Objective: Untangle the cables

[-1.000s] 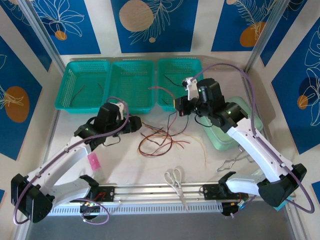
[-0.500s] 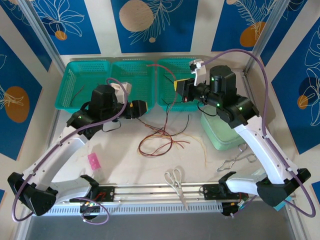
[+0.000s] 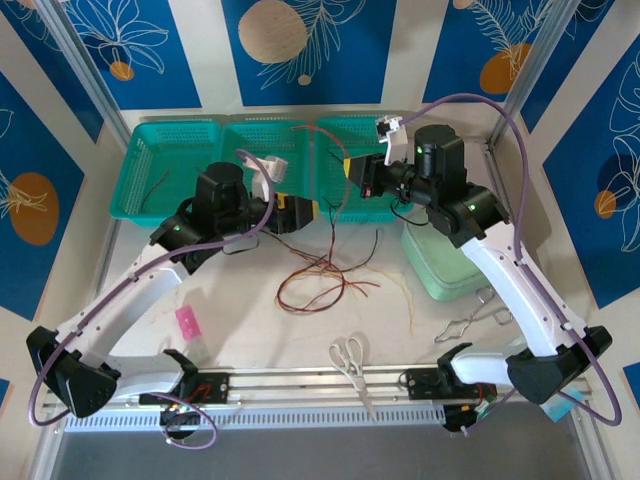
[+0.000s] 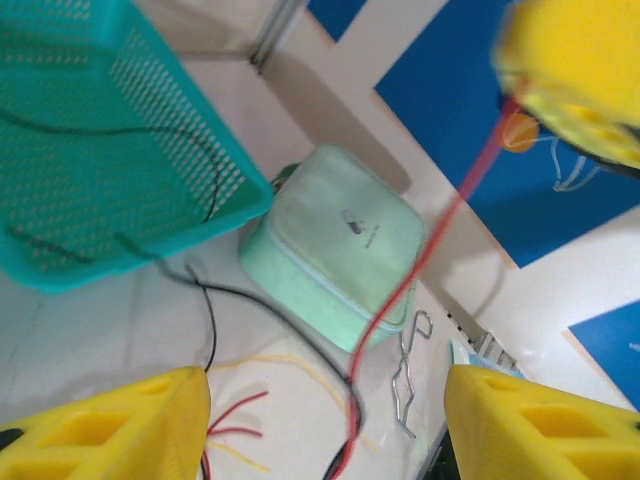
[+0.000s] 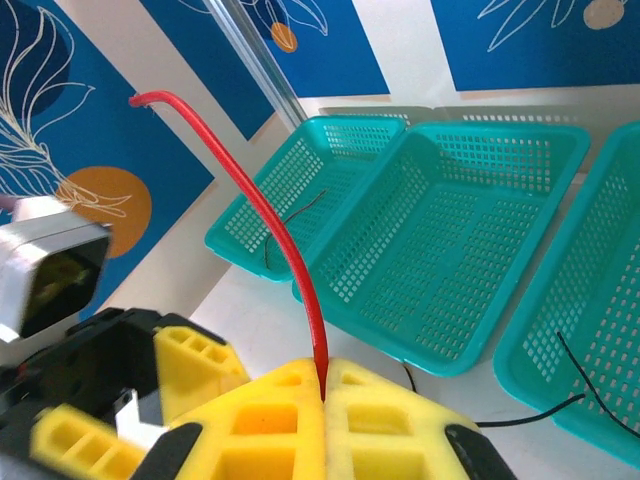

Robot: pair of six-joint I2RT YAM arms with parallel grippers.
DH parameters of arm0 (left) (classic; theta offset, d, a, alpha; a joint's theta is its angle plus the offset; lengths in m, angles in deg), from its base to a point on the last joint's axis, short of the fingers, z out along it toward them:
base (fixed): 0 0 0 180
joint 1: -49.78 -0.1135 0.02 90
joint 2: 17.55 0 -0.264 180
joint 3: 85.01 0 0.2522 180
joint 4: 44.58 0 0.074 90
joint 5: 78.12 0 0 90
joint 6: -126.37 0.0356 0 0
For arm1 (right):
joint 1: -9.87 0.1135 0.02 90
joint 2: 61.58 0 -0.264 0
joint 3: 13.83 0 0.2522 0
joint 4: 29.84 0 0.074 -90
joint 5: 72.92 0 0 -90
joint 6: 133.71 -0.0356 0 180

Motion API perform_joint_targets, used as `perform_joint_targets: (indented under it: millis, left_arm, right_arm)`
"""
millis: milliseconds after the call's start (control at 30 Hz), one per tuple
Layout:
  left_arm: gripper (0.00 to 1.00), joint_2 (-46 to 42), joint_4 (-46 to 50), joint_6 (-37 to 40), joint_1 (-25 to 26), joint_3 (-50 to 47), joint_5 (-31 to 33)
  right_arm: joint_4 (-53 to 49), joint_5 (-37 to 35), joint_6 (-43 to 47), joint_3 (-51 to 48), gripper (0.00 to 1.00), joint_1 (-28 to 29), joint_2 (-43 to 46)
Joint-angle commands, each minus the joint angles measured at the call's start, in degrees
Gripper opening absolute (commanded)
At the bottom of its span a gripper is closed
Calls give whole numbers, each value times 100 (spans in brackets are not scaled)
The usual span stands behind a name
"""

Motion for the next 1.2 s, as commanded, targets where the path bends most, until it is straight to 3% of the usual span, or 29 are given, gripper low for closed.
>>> perform_joint_targets:
  millis: [0,200,400,467,500,600,633,700,733,933,1167]
  left_arm:
    - [63,85,-624,663,244,80,-232]
    - [61,420,-1561,470,337,-66,-596]
    - [55,849,-1756,558,468,190,-716]
    - [47,951,-1804,519,486,241,-720]
    - [38,988,-1839,499,496,259,-714]
    - [0,974,-1875,478,525,239,-519]
    - [0,936,-1872,491,522,214,-421]
    - [0,827,-1864,509,526,151,-263]
    - [0,774,-1854,530,527,123,-205]
    - [0,626,-1693,619,521,159,-173]
    - [0,778,-1721,540,527,323,-692]
  right_arm:
    - [161,219,-249,82,0,-9,-38]
    - [213,484,-496,88,0,-7,-42]
    - [191,666,-661,109,0,1,-9]
    - [213,697,-696,82,0,1,23]
    - [226,697,-719,62,0,1,46]
    - [184,609,-759,12,0,-29,109]
    - [151,557,-782,-2,13,-62,153]
    - [106,521,-887,-61,50,-193,249]
    - [91,510,-968,-119,59,-298,329]
    - [157,841,-1929,-900,76,-1357,856]
    - [-92,1740,-2547,-1761,81,-1889,687]
